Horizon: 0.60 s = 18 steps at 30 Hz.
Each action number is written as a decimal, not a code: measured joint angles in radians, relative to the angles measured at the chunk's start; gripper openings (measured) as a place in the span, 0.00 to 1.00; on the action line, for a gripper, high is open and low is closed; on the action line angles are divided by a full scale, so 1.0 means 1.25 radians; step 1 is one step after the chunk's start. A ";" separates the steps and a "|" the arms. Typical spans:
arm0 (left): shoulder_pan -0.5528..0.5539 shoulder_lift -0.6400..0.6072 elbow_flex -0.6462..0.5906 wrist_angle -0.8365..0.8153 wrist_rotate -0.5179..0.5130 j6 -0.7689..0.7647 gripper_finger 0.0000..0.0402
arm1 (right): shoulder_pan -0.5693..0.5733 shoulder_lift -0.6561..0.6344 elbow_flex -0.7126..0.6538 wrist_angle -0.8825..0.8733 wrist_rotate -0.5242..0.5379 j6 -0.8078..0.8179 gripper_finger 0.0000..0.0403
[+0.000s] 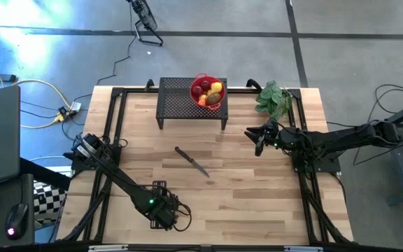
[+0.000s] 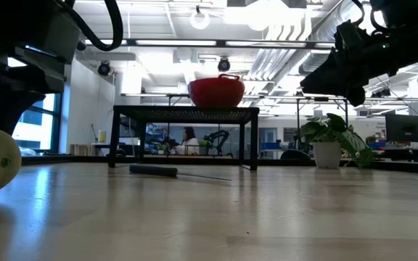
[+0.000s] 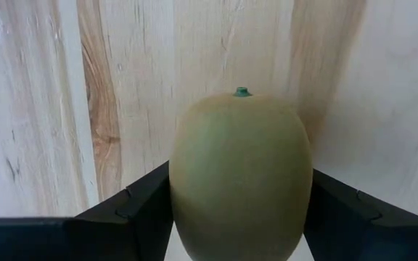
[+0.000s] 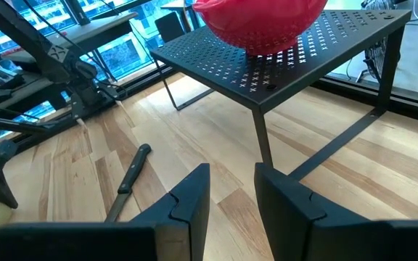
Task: Pick & Place Fruit
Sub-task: Put the kiwi into the colander on the shelf
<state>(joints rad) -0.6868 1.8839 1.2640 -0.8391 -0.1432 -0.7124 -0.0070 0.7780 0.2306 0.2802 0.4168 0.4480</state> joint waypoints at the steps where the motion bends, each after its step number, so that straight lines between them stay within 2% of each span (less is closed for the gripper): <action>1: 0.000 0.000 0.000 0.000 0.000 0.000 0.59 | 0.000 0.000 0.000 0.000 0.000 0.000 0.26; 11: 0.024 -0.007 0.000 0.000 -0.017 0.002 0.59 | 0.000 0.000 0.000 0.000 0.000 -0.003 0.26; 18: 0.065 -0.062 0.000 -0.010 -0.054 0.049 0.59 | 0.000 0.000 0.000 0.000 -0.001 -0.005 0.26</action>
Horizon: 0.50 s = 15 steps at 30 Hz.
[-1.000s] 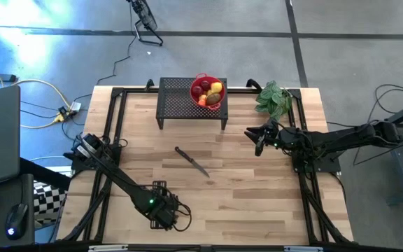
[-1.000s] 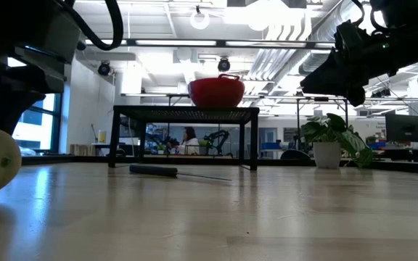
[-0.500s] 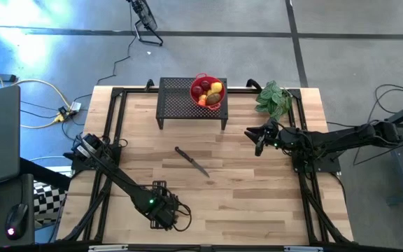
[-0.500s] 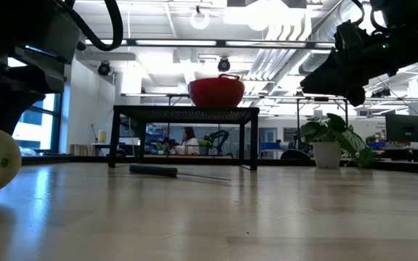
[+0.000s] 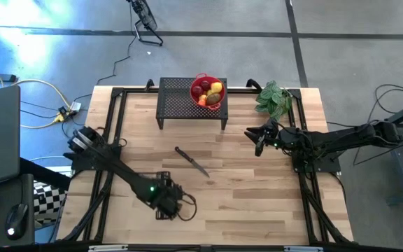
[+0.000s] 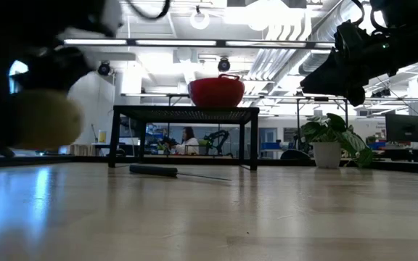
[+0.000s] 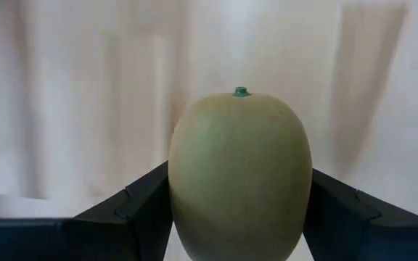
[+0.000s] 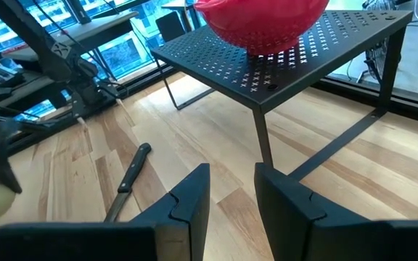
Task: Pick & Place Fruit
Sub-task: Put the kiwi into the colander on the shelf
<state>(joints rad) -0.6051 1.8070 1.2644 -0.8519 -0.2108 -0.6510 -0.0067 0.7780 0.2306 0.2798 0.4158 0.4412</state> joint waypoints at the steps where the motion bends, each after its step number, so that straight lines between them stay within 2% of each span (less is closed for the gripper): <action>1: 0.009 -0.013 0.000 -0.005 -0.014 0.010 0.59 | 0.000 0.000 0.000 0.000 -0.002 0.000 0.26; 10: 0.145 -0.179 0.001 0.001 -0.130 0.116 0.59 | 0.000 0.000 0.000 0.000 -0.005 0.000 0.26; 15: 0.246 -0.271 0.001 0.063 -0.175 0.180 0.59 | 0.000 0.000 0.000 -0.001 -0.005 -0.001 0.26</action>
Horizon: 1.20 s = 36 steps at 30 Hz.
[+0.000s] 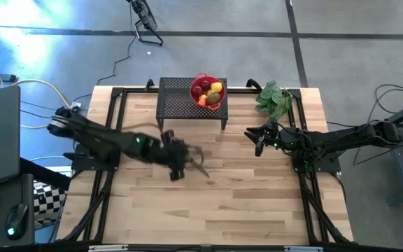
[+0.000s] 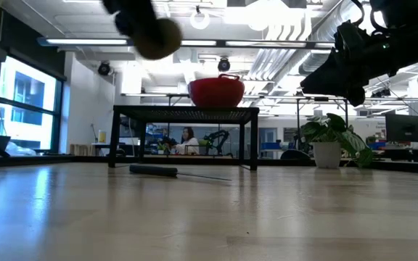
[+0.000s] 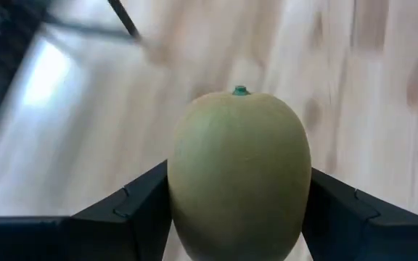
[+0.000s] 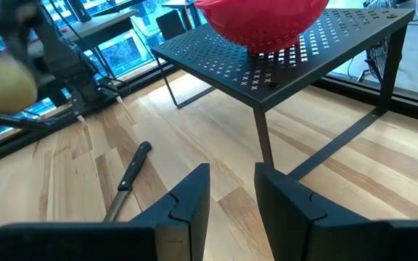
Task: Pick & Place Fruit
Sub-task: Put the kiwi into the colander on the shelf
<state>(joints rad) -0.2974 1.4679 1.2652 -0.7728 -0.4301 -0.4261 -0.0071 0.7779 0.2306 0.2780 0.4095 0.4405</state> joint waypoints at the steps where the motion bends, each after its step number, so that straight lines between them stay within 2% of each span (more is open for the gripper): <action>1: 0.020 -0.016 0.000 0.021 -0.006 0.013 0.59 | 0.000 0.000 0.000 -0.002 0.000 0.000 0.26; 6: 0.125 -0.075 0.000 0.148 -0.024 0.084 0.59 | 0.000 0.000 0.000 -0.001 0.004 0.000 0.26; 12: 0.229 -0.088 0.000 0.296 -0.019 0.172 0.59 | 0.000 0.000 0.000 -0.001 0.004 0.000 0.26; 21: 0.354 -0.088 0.000 0.353 0.053 0.197 0.59 | 0.000 0.000 0.000 -0.001 0.006 -0.001 0.26; 28: 0.442 -0.087 0.000 0.415 0.151 0.197 0.59 | 0.000 0.000 0.000 -0.001 0.006 -0.021 0.26; 36: 0.498 -0.081 0.000 0.464 0.175 0.191 0.59 | 0.000 0.000 0.000 -0.001 0.014 -0.021 0.26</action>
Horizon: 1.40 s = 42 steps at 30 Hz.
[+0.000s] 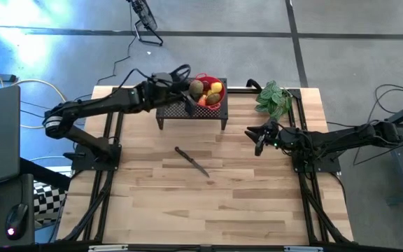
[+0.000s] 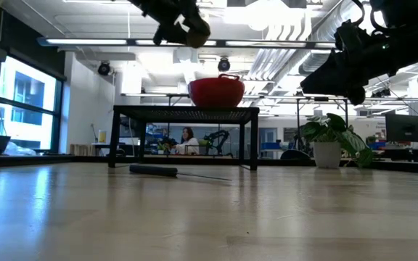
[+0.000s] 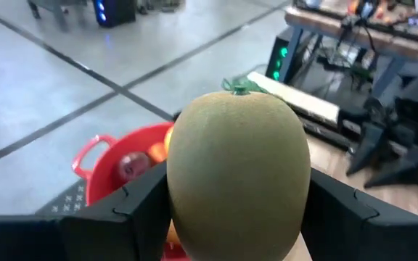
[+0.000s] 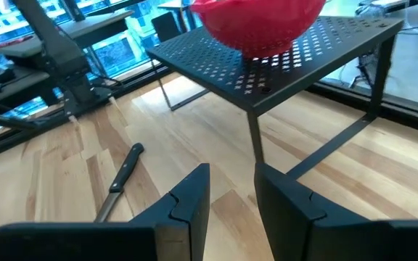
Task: Pick & Place Fruit
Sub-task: Put the kiwi into the colander on the shelf
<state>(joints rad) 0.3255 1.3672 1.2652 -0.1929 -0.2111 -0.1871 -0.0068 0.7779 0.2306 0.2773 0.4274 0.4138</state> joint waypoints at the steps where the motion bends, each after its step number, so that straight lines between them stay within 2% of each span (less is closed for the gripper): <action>1: 0.003 0.008 0.000 0.016 0.000 0.000 0.59 | 0.000 0.000 0.000 0.001 0.008 0.000 0.26; 4: 0.016 0.043 0.004 0.038 0.023 0.000 0.59 | 0.000 0.000 0.000 0.003 0.023 0.000 0.26; 8: 0.031 0.115 0.066 0.018 0.054 0.000 0.59 | 0.000 0.000 0.000 0.002 0.029 0.001 0.26; 17: 0.051 0.210 0.212 -0.111 0.017 -0.007 0.59 | 0.000 0.000 0.000 -0.009 0.032 0.001 0.26; 24: 0.050 0.218 0.222 -0.148 0.009 -0.026 0.59 | 0.000 0.000 0.000 -0.010 0.037 0.001 0.26; 29: 0.080 0.218 0.222 -0.155 0.011 -0.045 0.59 | 0.000 0.000 0.000 -0.010 0.037 0.001 0.26; 35: 0.125 0.235 0.221 -0.160 0.058 -0.085 0.59 | 0.000 0.000 0.000 -0.010 0.037 0.001 0.26; 42: 0.125 0.276 0.222 -0.107 0.103 -0.088 0.59 | 0.000 0.000 0.000 -0.013 0.037 0.000 0.26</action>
<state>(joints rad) 0.4824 1.7128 1.5425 -0.3267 -0.0830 -0.2966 -0.0070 0.7777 0.2302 0.2611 0.4735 0.4141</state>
